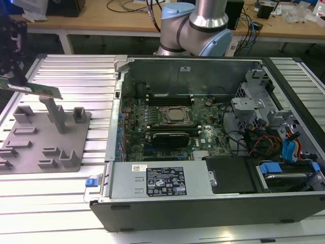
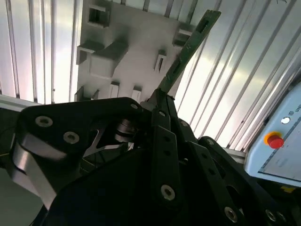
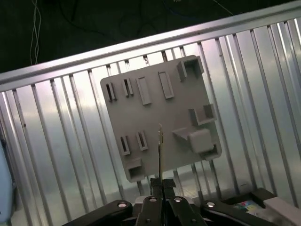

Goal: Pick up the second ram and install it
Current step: 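Pick up the second ram and move it above second insertion slot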

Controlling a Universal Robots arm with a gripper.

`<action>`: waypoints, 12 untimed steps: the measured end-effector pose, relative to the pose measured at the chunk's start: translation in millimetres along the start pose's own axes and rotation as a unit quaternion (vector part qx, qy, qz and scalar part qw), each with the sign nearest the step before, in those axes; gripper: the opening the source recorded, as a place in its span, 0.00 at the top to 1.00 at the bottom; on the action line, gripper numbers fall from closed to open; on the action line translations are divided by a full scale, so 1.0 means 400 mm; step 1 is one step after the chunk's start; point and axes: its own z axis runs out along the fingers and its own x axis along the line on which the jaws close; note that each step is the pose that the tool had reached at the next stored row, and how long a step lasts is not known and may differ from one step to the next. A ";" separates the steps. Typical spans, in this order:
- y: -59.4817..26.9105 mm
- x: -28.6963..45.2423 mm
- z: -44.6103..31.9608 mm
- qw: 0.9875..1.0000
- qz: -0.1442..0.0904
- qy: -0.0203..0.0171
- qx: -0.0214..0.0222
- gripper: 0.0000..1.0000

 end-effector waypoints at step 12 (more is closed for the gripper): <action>-0.281 -0.072 -0.003 1.000 -0.016 0.004 -0.014 0.91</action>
